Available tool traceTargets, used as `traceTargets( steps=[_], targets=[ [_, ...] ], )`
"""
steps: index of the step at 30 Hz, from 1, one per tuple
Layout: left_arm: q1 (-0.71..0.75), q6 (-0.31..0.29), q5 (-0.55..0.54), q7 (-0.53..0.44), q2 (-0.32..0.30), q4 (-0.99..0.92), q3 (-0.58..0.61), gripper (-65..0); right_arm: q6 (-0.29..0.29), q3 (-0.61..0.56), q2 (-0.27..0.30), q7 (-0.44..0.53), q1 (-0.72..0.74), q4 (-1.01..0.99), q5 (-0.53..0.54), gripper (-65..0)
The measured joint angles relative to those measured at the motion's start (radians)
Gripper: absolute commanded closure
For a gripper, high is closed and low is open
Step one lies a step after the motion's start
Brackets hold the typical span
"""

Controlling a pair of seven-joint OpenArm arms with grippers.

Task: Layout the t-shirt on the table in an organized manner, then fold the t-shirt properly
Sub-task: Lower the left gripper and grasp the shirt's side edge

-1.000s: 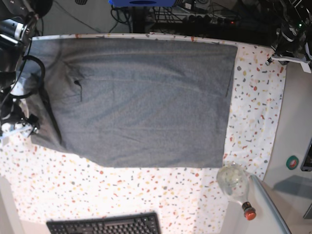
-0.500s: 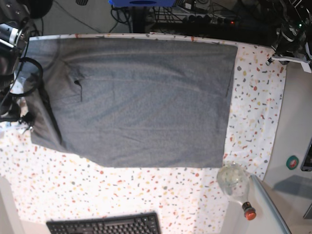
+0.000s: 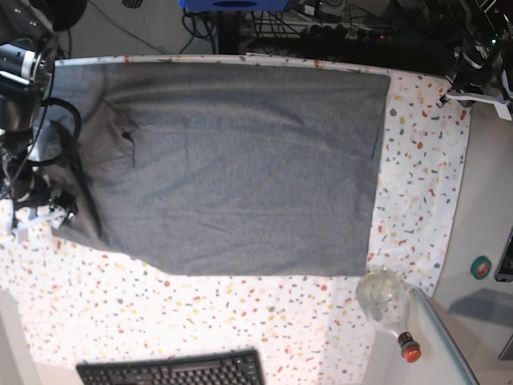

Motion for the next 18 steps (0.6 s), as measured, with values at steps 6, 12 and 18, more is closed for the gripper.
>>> traceTargets(
  steps=[6,12,18],
  targets=[
    [0.002,0.0,0.0,0.0,0.0,-0.016,0.0,0.0,0.0,0.005,0.0,0.031,-0.003,-0.002,0.0,0.0],
    [0.002,0.0,0.0,0.0,-0.002,-0.021,0.002,0.0,-0.001,0.005,-0.001,0.03,-0.002,0.0,0.0,0.0],
    [-0.002,0.001,0.002,0.006,-0.052,-0.021,0.077,0.0,-0.002,0.0,-0.001,0.02,-0.002,0.073,-0.003,0.0]
  ],
)
